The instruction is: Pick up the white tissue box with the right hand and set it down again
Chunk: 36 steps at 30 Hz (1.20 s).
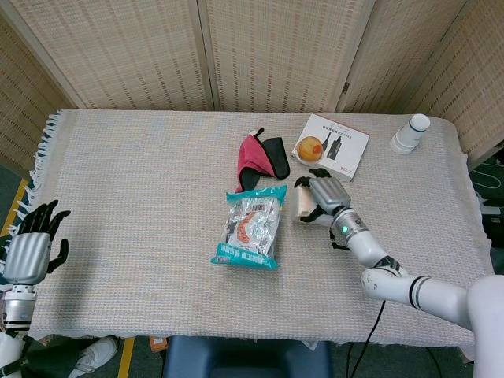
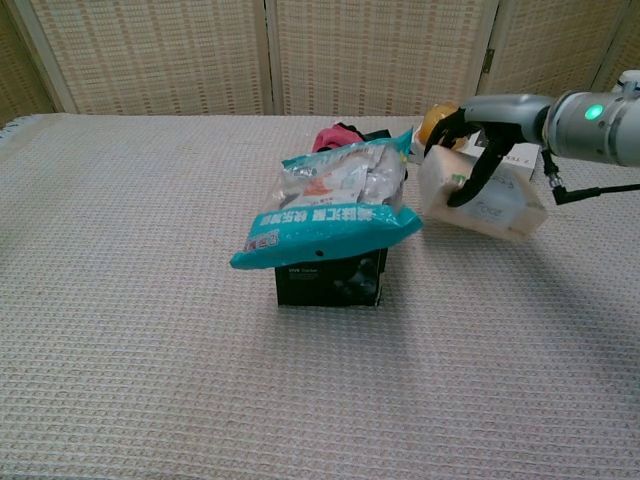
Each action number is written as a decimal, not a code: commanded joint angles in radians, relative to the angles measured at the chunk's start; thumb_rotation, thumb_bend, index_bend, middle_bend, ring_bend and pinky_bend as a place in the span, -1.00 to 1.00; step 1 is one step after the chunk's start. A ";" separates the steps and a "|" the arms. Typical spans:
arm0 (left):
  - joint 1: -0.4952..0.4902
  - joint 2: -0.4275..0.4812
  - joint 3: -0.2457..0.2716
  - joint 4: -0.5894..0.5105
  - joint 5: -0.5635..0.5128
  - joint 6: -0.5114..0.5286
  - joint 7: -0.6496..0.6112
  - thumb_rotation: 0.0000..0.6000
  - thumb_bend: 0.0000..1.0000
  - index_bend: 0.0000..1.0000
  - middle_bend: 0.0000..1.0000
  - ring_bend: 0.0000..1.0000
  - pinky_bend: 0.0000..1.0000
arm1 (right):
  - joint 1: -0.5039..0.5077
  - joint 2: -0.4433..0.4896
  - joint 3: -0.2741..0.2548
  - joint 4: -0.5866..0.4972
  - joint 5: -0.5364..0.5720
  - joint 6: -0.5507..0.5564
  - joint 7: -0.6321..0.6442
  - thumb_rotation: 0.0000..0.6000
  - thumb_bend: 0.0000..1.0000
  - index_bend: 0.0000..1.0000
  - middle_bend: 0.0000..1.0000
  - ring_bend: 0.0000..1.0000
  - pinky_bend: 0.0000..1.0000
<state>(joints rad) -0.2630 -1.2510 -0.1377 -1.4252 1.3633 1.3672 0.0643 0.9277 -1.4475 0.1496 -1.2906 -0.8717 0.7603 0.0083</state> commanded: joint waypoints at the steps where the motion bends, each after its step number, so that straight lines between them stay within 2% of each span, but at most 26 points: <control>1: 0.000 -0.001 0.001 -0.001 0.002 0.000 0.002 1.00 0.11 -0.63 -1.00 -1.00 -0.78 | -0.188 -0.007 0.084 0.046 -0.280 0.225 0.465 1.00 -0.92 -0.09 -0.19 -0.64 -1.00; 4: 0.000 -0.001 0.001 -0.003 0.004 0.003 0.004 1.00 0.11 -0.63 -1.00 -1.00 -0.79 | -0.258 -0.009 0.082 0.100 -0.364 0.259 0.780 1.00 -0.88 -0.09 -0.18 -0.62 -1.00; 6: 0.001 -0.001 0.001 -0.006 0.005 0.005 0.006 1.00 0.11 -0.63 -1.00 -1.00 -0.78 | -0.296 0.022 0.025 0.134 -0.477 0.255 1.010 1.00 -0.84 -0.09 -0.17 -0.60 -1.00; 8: 0.001 -0.002 0.002 -0.005 0.004 0.006 0.009 1.00 0.11 -0.63 -1.00 -1.00 -0.79 | -0.318 0.017 -0.018 0.220 -0.561 0.277 1.193 1.00 -0.80 -0.09 -0.16 -0.59 -1.00; 15: -0.003 -0.008 0.003 -0.001 0.000 -0.005 0.016 1.00 0.11 -0.63 -1.00 -1.00 -0.78 | -0.340 -0.102 -0.109 0.540 -0.702 0.362 1.600 1.00 -0.74 -0.09 -0.15 -0.59 -1.00; 24: -0.008 -0.013 -0.002 0.015 -0.020 -0.024 0.012 1.00 0.11 -0.63 -1.00 -1.00 -0.78 | -0.347 -0.265 -0.164 0.897 -0.755 0.415 1.857 1.00 -0.65 -0.12 -0.15 -0.59 -1.00; 31: -0.012 -0.019 -0.008 0.031 -0.039 -0.040 0.013 1.00 0.11 -0.63 -1.00 -1.00 -0.78 | -0.323 -0.341 -0.202 1.033 -0.781 0.373 1.925 1.00 -0.57 -0.14 -0.15 -0.59 -1.00; 36: -0.014 -0.022 -0.010 0.041 -0.046 -0.046 0.013 1.00 0.11 -0.63 -1.00 -1.00 -0.78 | -0.300 -0.367 -0.218 1.082 -0.789 0.327 1.906 1.00 -0.56 -0.13 -0.15 -0.59 -1.00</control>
<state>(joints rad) -0.2770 -1.2725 -0.1471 -1.3841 1.3179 1.3214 0.0773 0.6204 -1.8072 -0.0611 -0.2170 -1.6556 1.0970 1.9224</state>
